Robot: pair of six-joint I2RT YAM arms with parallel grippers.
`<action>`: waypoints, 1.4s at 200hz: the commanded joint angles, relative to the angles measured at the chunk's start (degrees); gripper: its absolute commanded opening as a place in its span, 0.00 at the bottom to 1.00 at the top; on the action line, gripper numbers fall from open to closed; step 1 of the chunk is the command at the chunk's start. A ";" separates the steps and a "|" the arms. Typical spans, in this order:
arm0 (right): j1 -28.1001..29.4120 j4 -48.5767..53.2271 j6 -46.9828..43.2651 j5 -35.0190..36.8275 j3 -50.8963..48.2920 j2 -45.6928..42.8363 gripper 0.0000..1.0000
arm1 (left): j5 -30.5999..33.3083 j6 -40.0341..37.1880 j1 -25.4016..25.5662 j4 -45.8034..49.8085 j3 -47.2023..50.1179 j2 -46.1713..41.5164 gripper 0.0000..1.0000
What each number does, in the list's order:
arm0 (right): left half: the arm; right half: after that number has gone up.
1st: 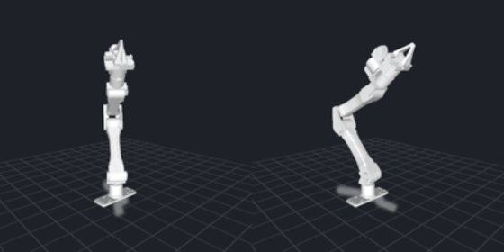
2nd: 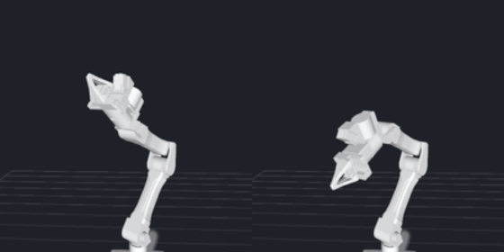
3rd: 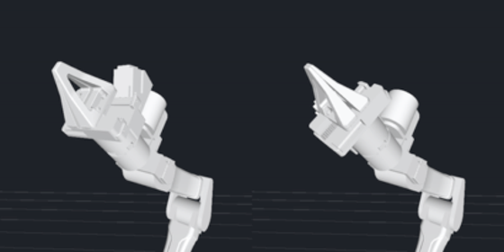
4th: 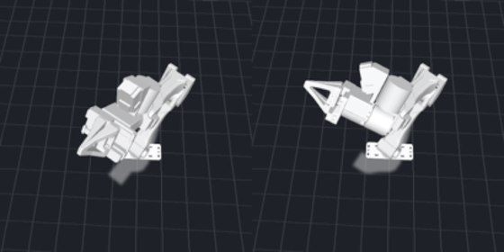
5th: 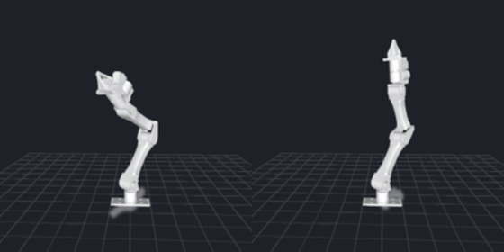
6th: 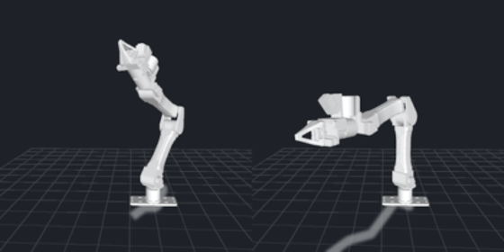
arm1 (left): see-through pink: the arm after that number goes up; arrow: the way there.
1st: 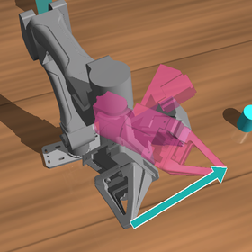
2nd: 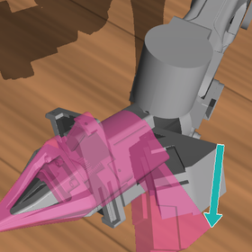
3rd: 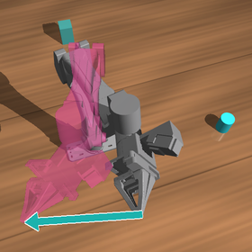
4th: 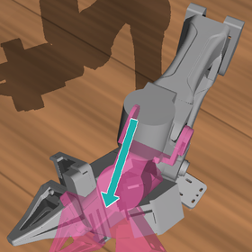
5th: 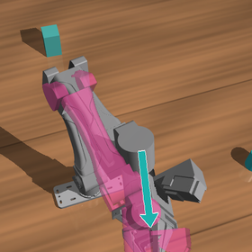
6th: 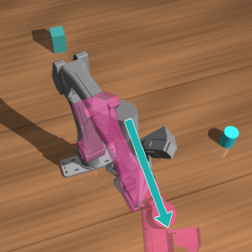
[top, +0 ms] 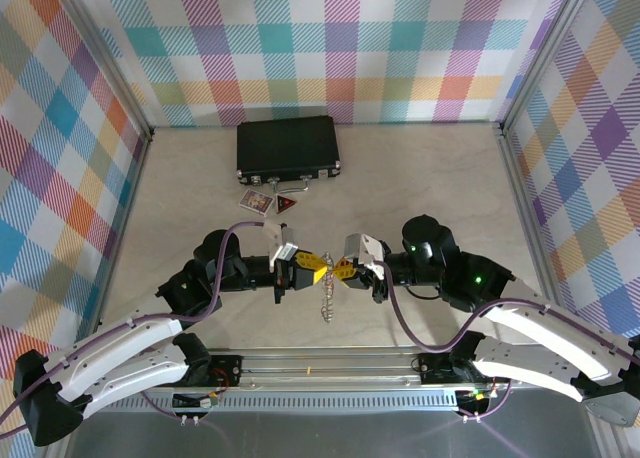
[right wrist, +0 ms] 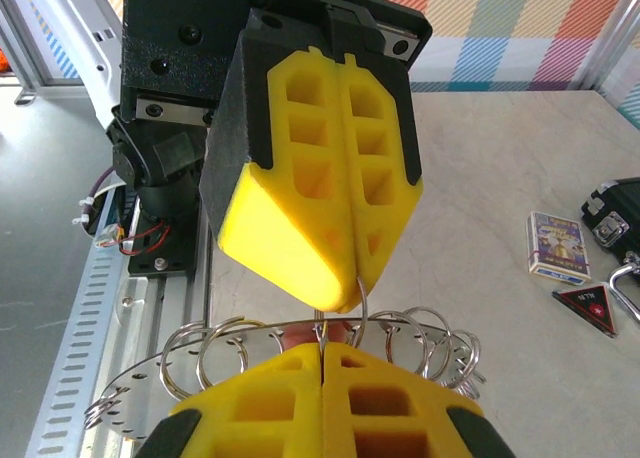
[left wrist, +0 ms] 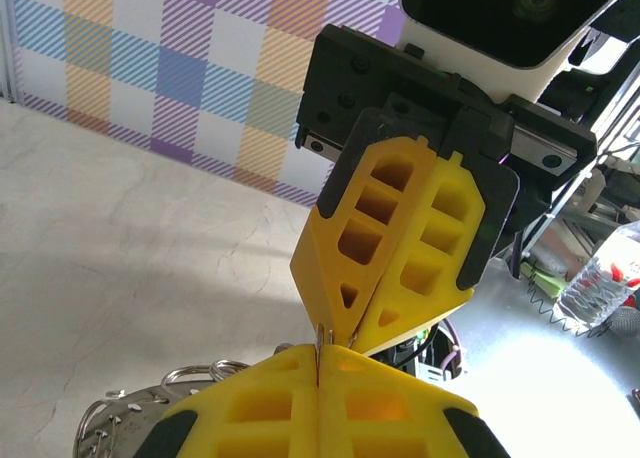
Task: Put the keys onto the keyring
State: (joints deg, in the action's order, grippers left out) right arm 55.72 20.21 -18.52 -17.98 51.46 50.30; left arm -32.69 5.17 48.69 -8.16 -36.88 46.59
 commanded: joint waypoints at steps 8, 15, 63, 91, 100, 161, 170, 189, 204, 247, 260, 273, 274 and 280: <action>1.01 -0.26 -1.16 -0.14 -0.66 -0.73 0.00 | 1.92 0.76 0.31 -5.55 0.49 -1.76 0.00; 1.05 -0.24 -1.16 0.04 -0.72 -0.86 0.00 | 2.01 0.81 0.28 -5.61 0.51 -1.86 0.00; 1.18 -0.61 -0.68 0.36 -0.93 -0.97 0.07 | 2.23 1.25 0.36 -6.93 1.00 -2.29 0.00; 1.22 -1.03 0.67 0.58 -0.95 -2.28 0.14 | 2.35 1.73 0.51 -8.91 1.76 -2.31 0.00; 1.16 -1.18 1.56 0.75 -0.99 -2.77 0.16 | 2.45 1.77 0.59 -9.77 1.98 -2.38 0.00; -0.77 -3.80 16.66 8.66 0.41 -6.88 0.40 | -2.29 1.48 0.75 -14.06 1.39 -1.76 0.00; -1.73 -3.62 18.04 8.05 0.82 -7.06 0.39 | -2.85 1.67 0.71 -14.65 1.01 -1.62 0.00; -3.37 -3.39 19.61 5.52 1.52 -6.99 0.39 | -5.38 1.76 0.74 -15.06 -0.28 -0.83 0.00; -3.74 -3.76 19.84 2.25 1.62 -7.06 0.39 | -6.67 1.72 0.87 -15.06 -1.22 -0.15 0.00; -3.77 -4.04 18.70 -6.27 2.51 -4.39 0.33 | -6.54 1.74 1.32 -15.80 -2.13 0.42 0.00; -3.78 -4.86 18.49 -8.89 2.38 -4.27 0.31 | -6.34 1.77 1.35 -15.58 -2.30 0.58 0.00; -3.78 -5.35 17.98 -10.04 2.00 -4.47 0.30 | -6.05 1.72 1.43 -15.57 -2.23 0.51 0.00; -3.78 -5.35 17.98 -10.04 2.00 -4.47 0.30 | -6.02 1.75 1.46 -15.57 -2.23 0.52 0.00; -3.78 -5.36 17.80 -10.14 1.83 -4.53 0.30 | -5.83 1.77 1.46 -15.57 -2.13 0.51 0.00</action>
State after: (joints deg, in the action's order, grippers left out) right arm 52.07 17.72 -0.40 -22.90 52.07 46.30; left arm -37.95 6.66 49.43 -19.86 -36.67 47.31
